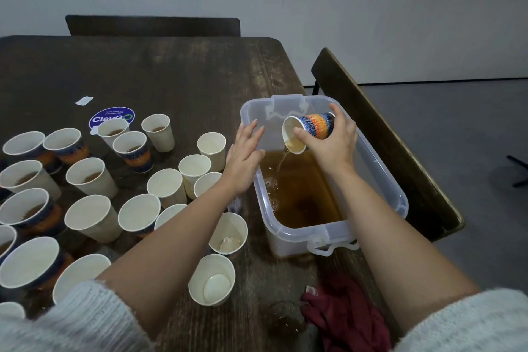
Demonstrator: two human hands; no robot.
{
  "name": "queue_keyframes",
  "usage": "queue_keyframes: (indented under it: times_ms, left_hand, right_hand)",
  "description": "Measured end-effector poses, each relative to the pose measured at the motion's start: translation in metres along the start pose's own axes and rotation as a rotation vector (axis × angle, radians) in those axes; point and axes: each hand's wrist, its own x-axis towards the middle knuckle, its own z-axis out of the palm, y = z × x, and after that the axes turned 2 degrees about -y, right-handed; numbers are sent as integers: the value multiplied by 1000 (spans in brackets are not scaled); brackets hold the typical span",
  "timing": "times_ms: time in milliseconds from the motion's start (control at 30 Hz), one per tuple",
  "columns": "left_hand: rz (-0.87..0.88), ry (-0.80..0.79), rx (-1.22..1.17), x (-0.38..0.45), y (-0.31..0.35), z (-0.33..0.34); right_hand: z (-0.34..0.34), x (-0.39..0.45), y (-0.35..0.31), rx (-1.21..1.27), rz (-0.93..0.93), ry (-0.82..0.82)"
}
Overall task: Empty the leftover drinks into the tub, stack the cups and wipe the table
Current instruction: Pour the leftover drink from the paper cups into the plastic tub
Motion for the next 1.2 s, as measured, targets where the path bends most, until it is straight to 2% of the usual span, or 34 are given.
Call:
queue_keyframes:
  times_ms: [900, 1067, 1200]
  left_hand:
    - [-12, 11, -4, -1, 3, 1]
    - [-7, 9, -5, -2, 5, 0]
    - [-3, -16, 28, -2, 7, -4]
  right_hand:
    - [3, -2, 0, -85, -126, 27]
    - [3, -2, 1, 10, -45, 23]
    - [2, -3, 0, 189, 89, -71]
